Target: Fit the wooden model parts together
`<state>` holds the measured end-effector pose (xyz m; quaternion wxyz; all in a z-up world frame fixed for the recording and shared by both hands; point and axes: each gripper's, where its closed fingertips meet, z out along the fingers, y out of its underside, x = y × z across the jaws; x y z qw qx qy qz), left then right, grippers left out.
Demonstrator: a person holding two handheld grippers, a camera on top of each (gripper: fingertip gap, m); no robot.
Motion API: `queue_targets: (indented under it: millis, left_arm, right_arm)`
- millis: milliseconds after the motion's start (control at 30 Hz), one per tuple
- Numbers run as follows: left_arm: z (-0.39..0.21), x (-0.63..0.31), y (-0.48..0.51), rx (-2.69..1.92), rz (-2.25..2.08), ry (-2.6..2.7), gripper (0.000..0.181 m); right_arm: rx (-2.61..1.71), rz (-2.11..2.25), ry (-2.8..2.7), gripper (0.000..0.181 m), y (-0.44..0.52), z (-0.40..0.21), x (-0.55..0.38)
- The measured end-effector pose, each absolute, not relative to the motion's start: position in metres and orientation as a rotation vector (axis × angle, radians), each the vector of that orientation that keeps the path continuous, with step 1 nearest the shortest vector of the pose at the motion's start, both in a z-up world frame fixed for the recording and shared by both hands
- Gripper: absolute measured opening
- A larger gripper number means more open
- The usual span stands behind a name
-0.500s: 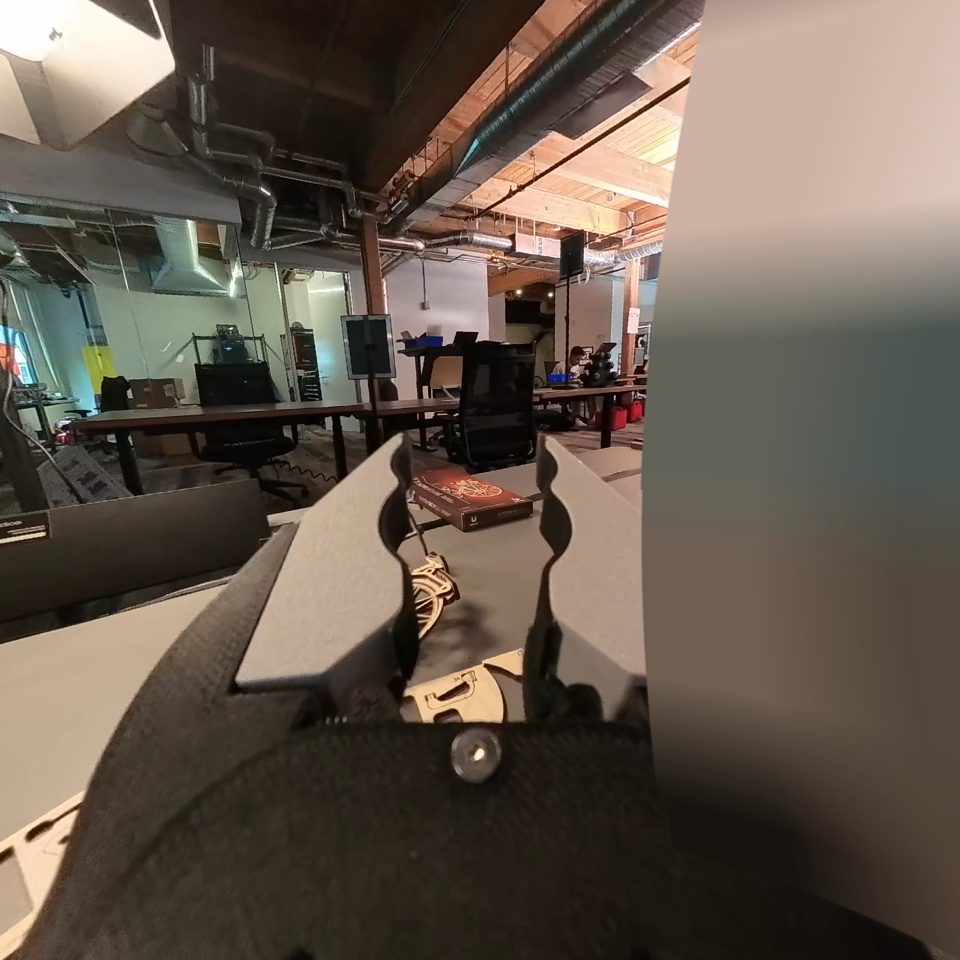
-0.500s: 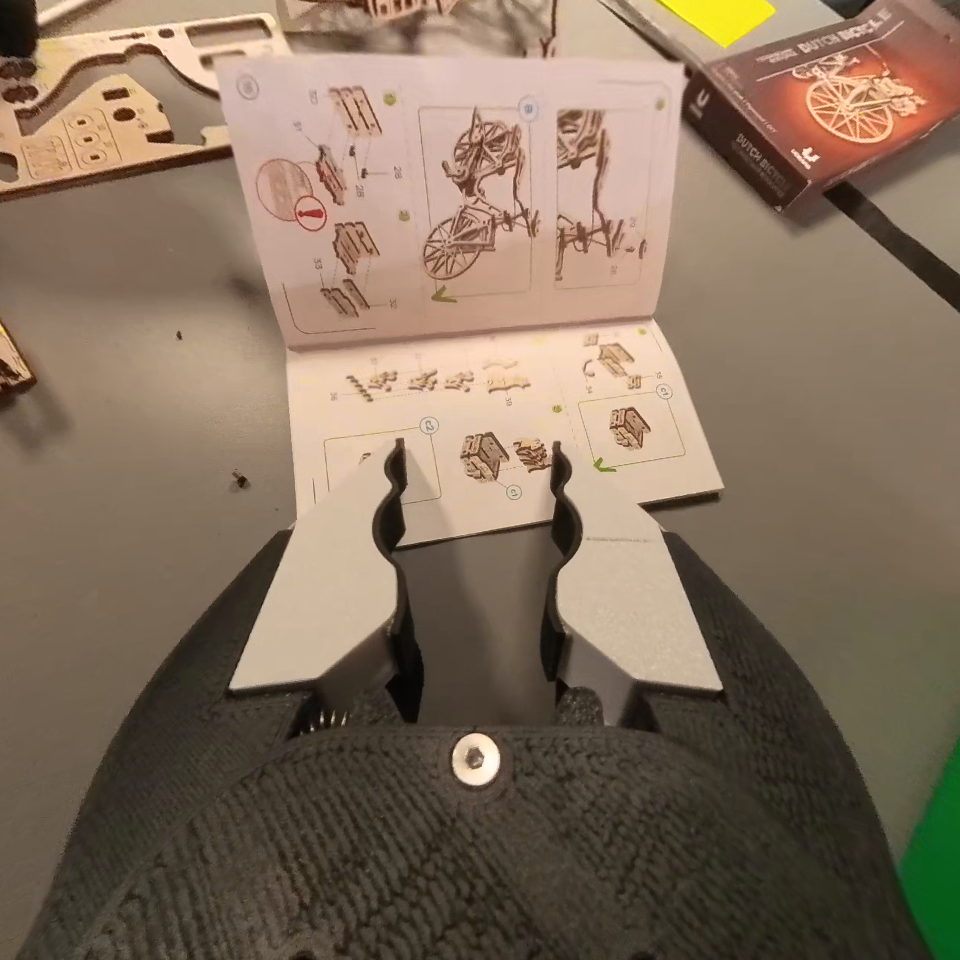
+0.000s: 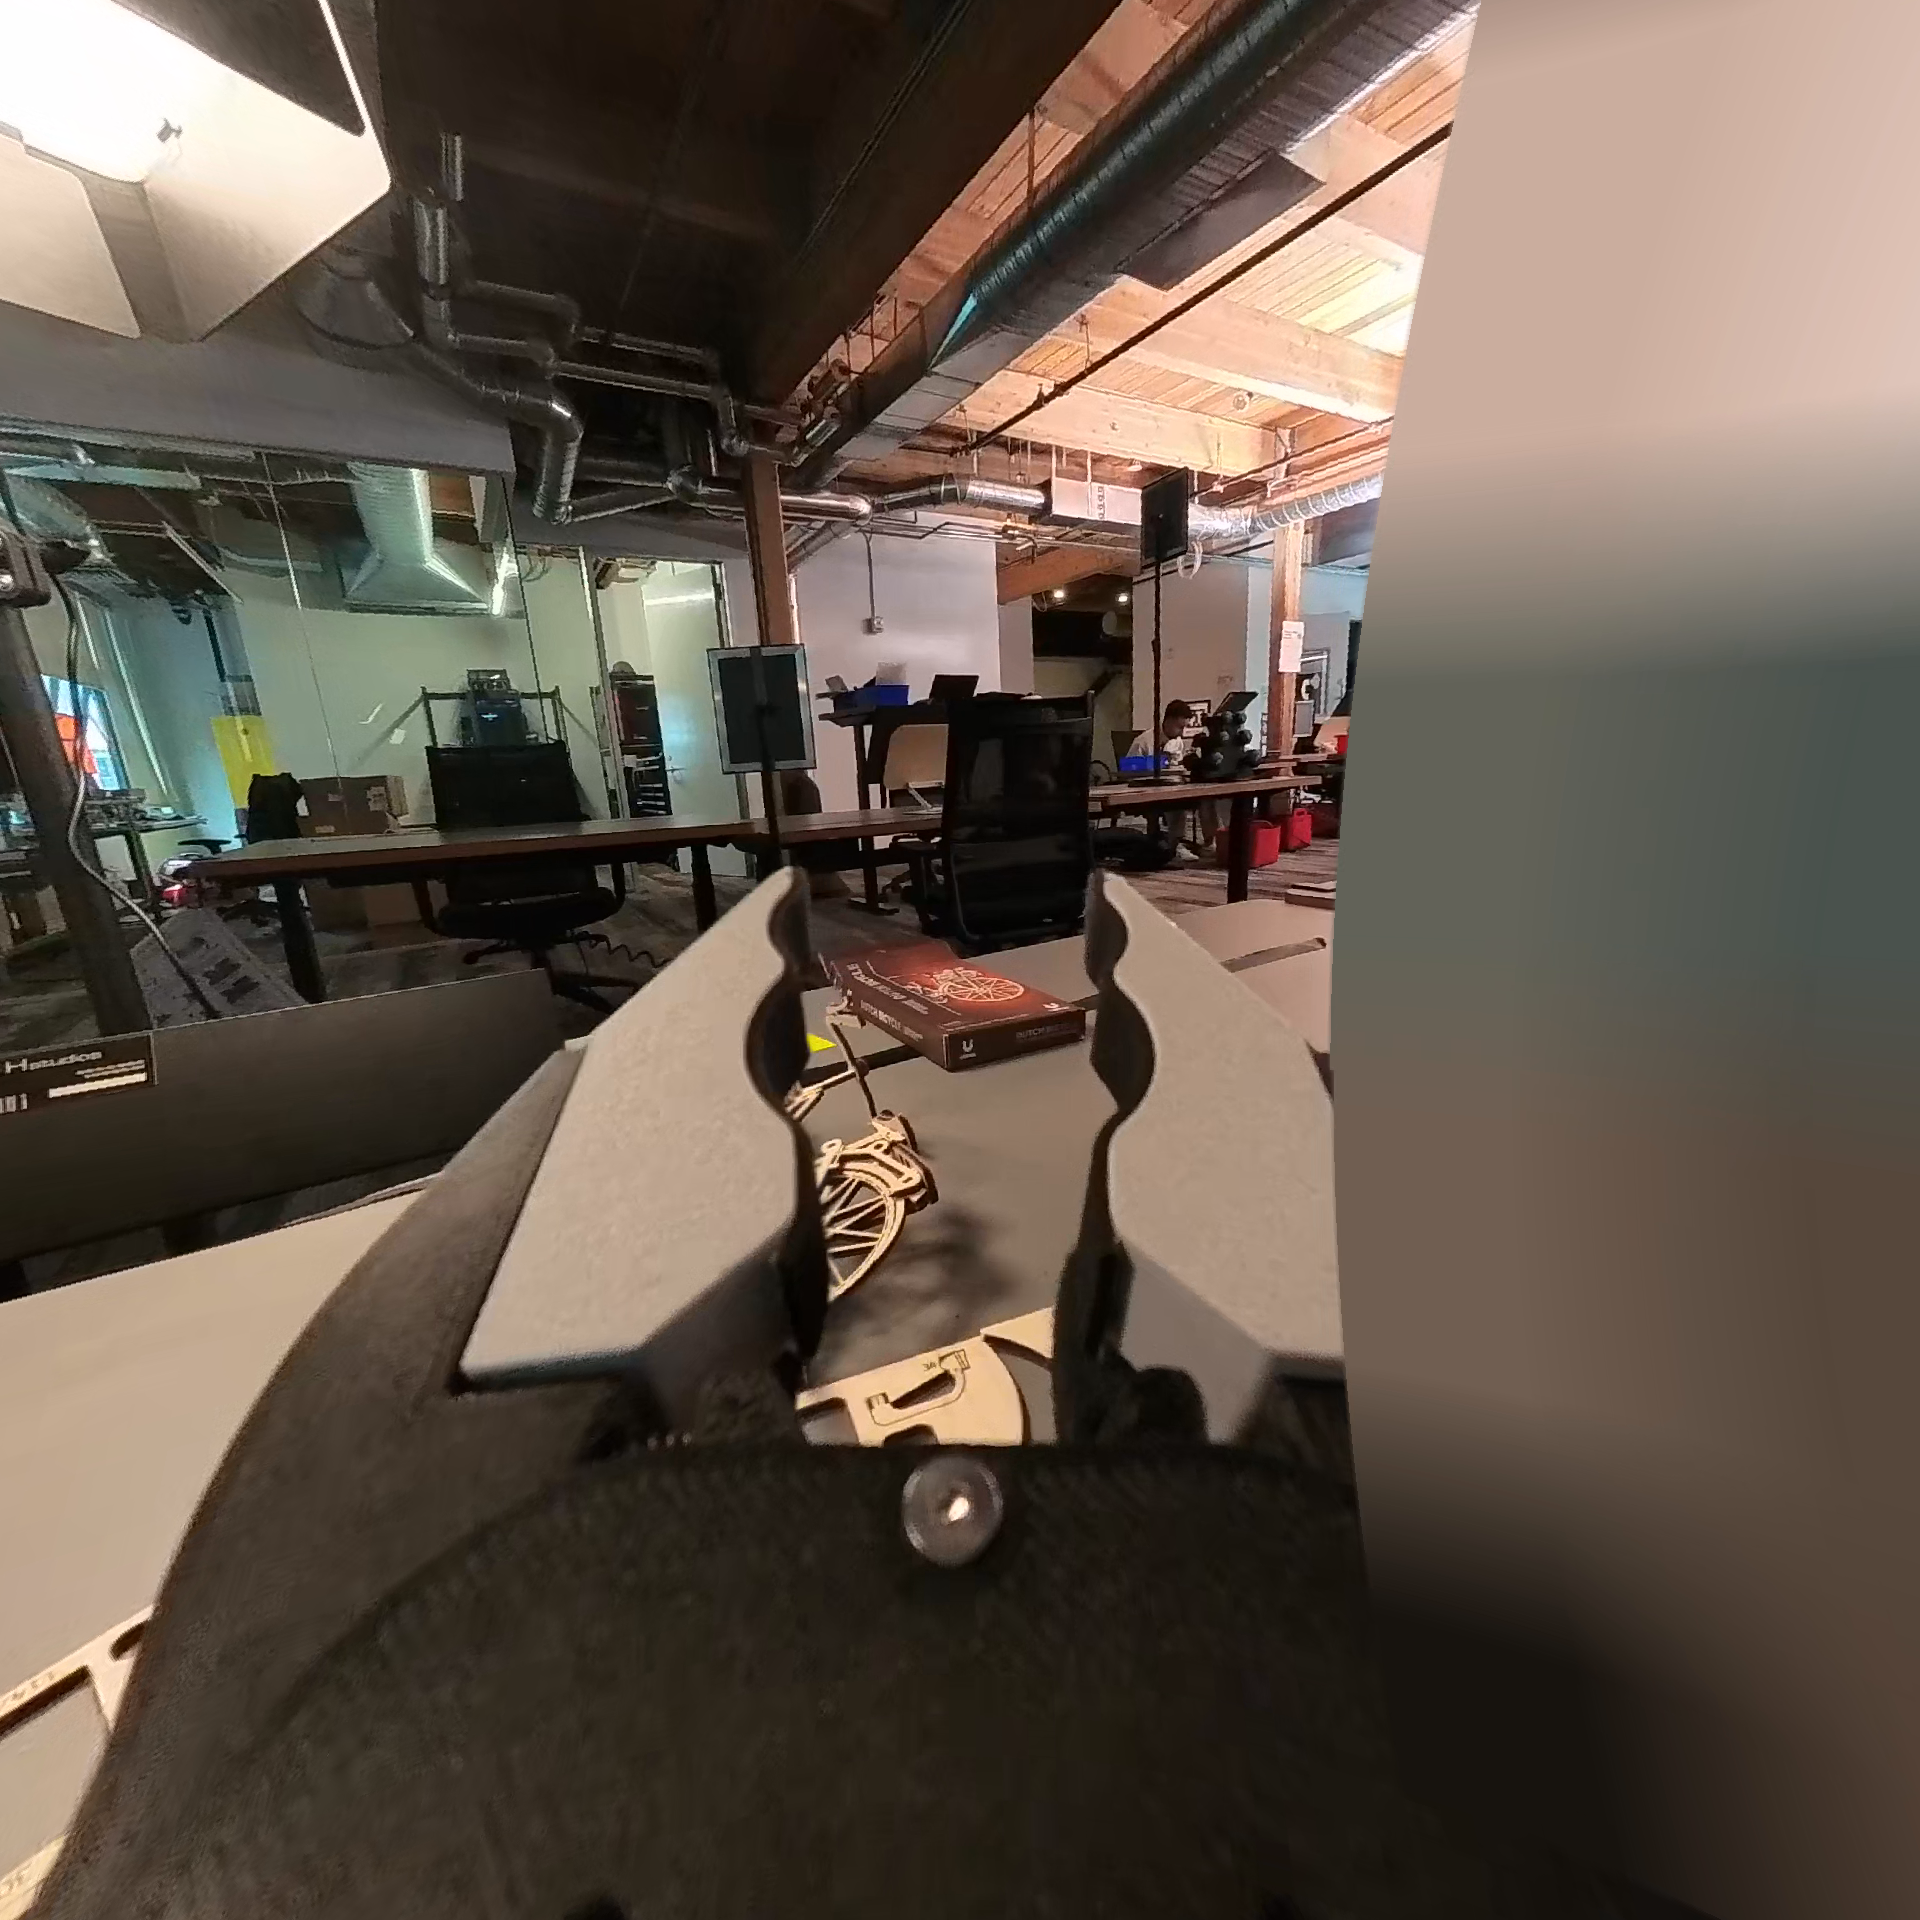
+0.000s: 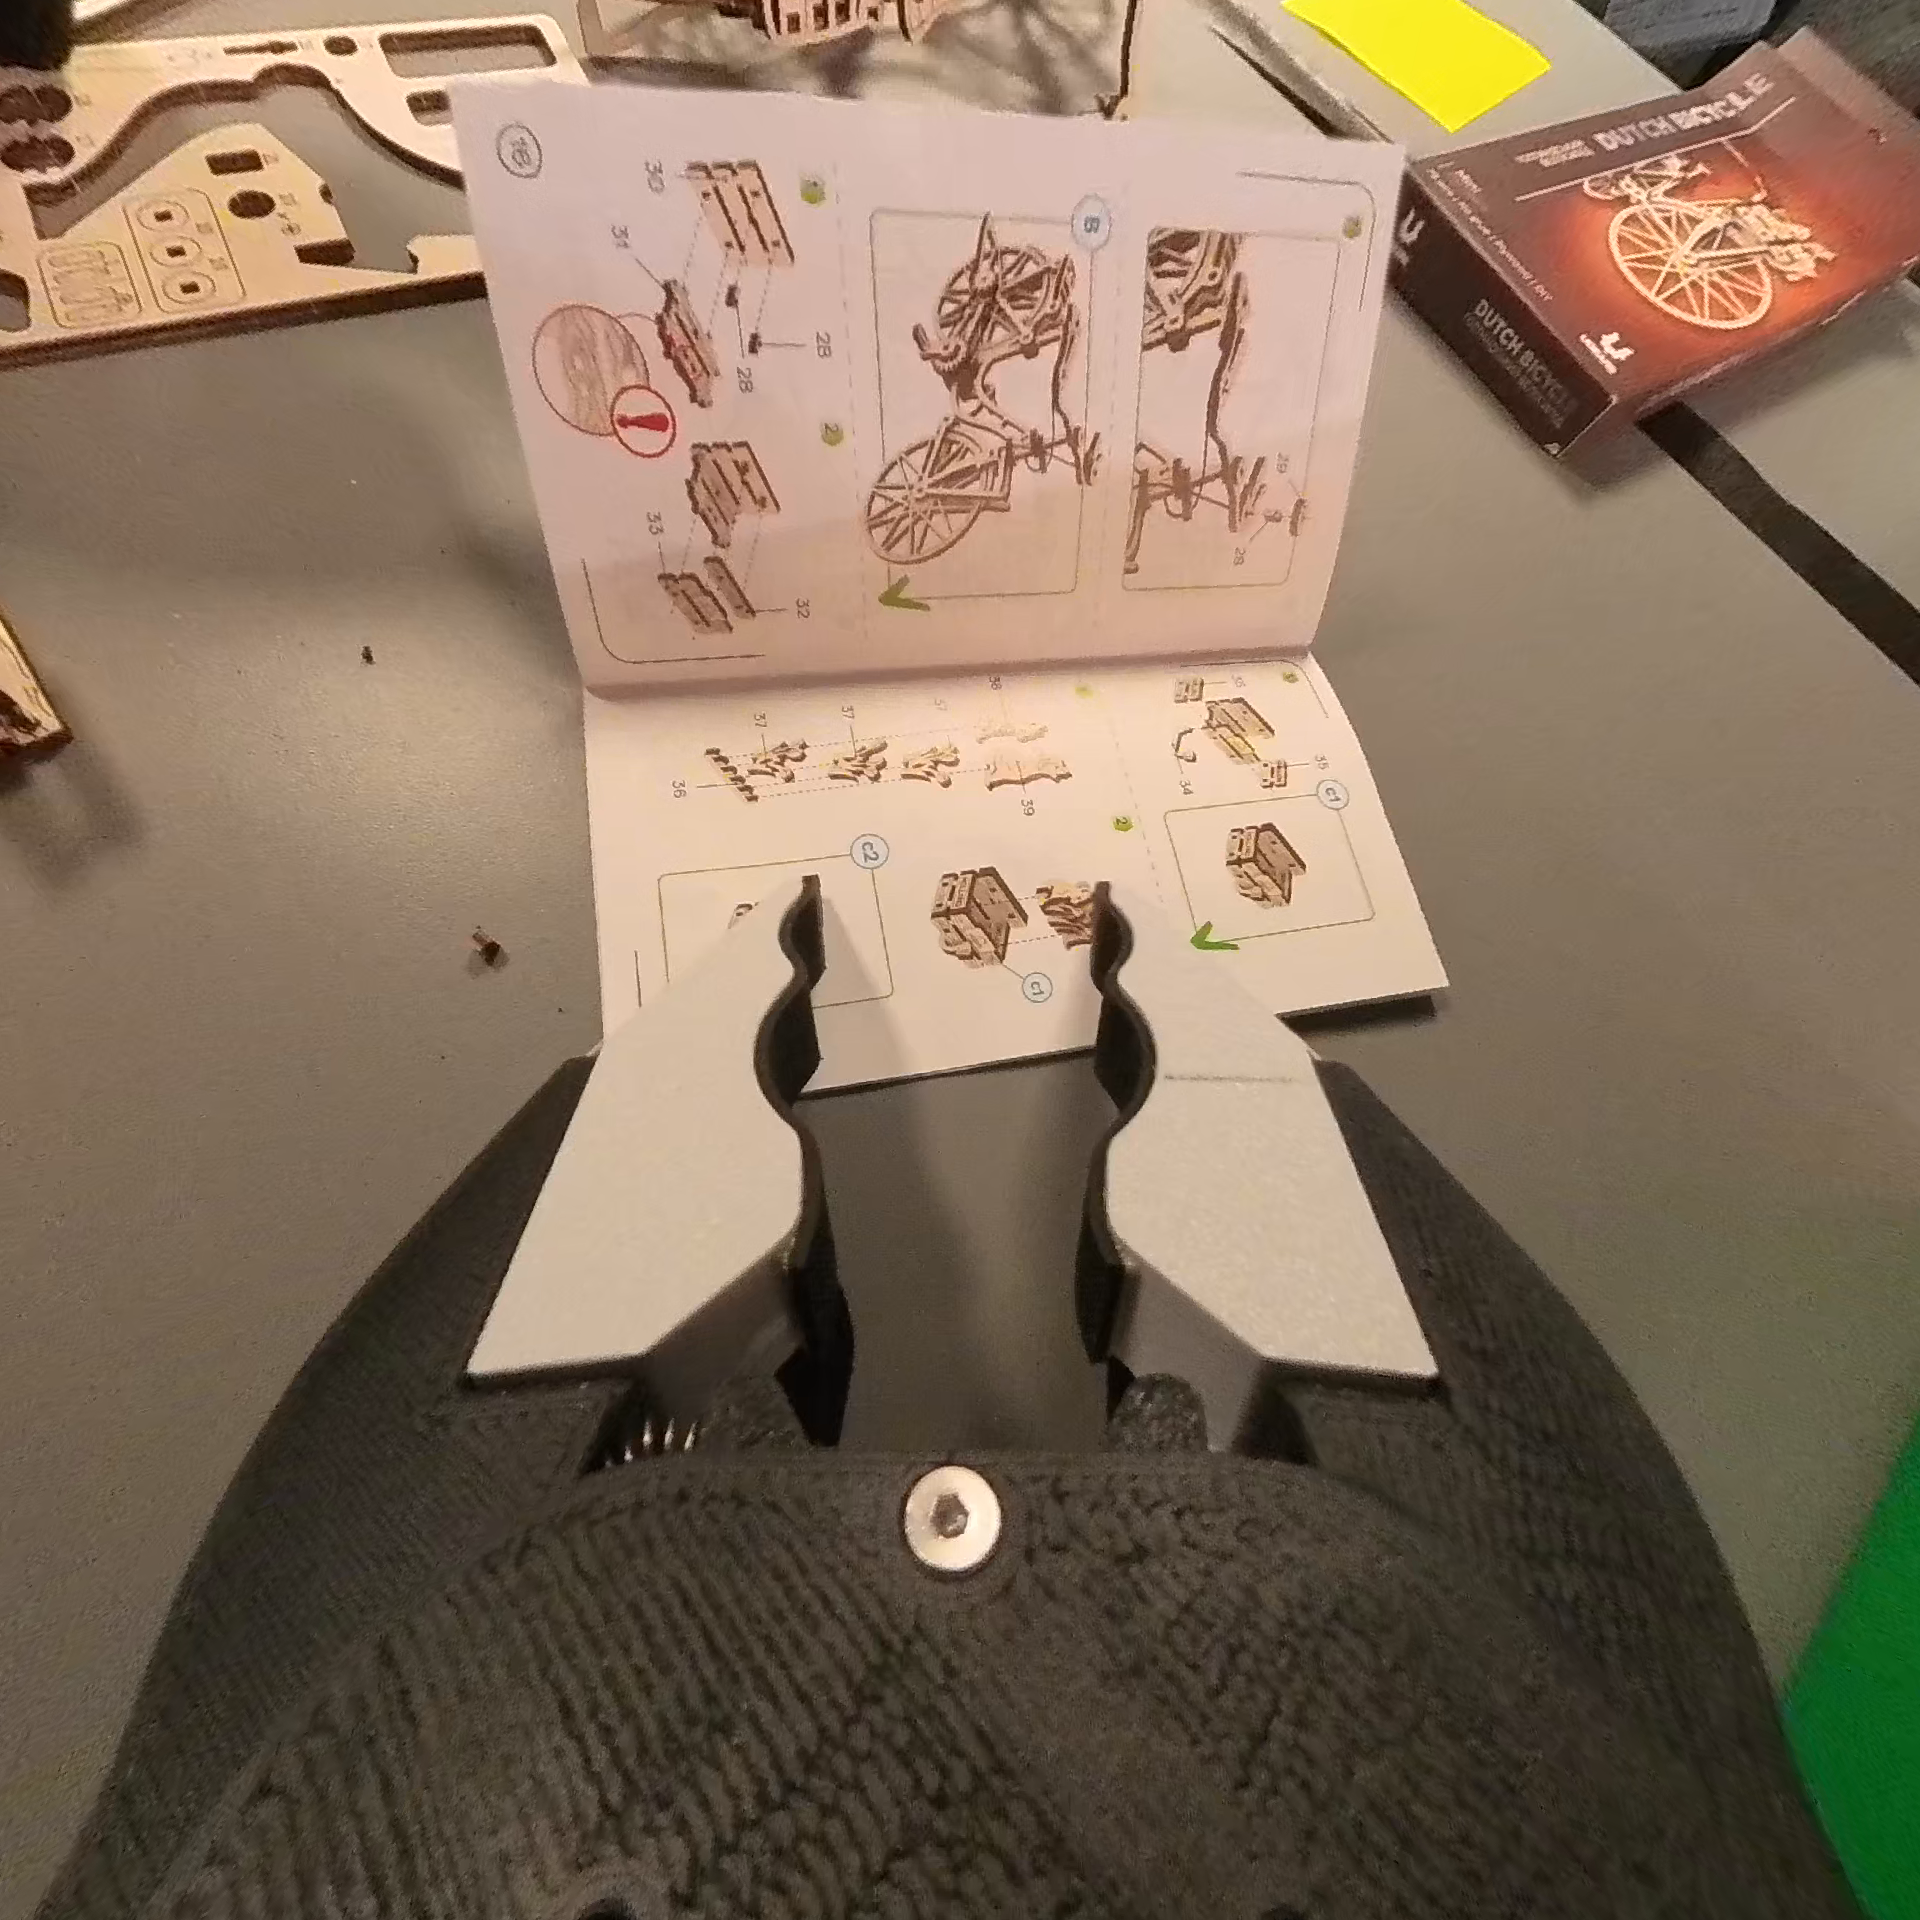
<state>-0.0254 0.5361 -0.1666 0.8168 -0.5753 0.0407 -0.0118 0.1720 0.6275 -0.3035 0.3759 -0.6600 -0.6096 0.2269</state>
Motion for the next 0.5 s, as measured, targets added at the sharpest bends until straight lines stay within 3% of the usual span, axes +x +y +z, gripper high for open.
queue_targets:
  millis: [33, 500]
  left_arm:
    - [-0.1667, -0.0261, 0.5362, -1.226, -0.025, 0.082, 0.052]
    - [-0.1684, -0.0280, 0.5394, -1.231, -0.042, 0.064, 0.053]
  right_arm:
    - [-1.691, 0.583, -1.560, 0.051, 0.6276, -0.3036, 0.1721]
    - [-1.725, 0.605, -1.546, 0.052, 0.6292, -0.3047, 0.1725]
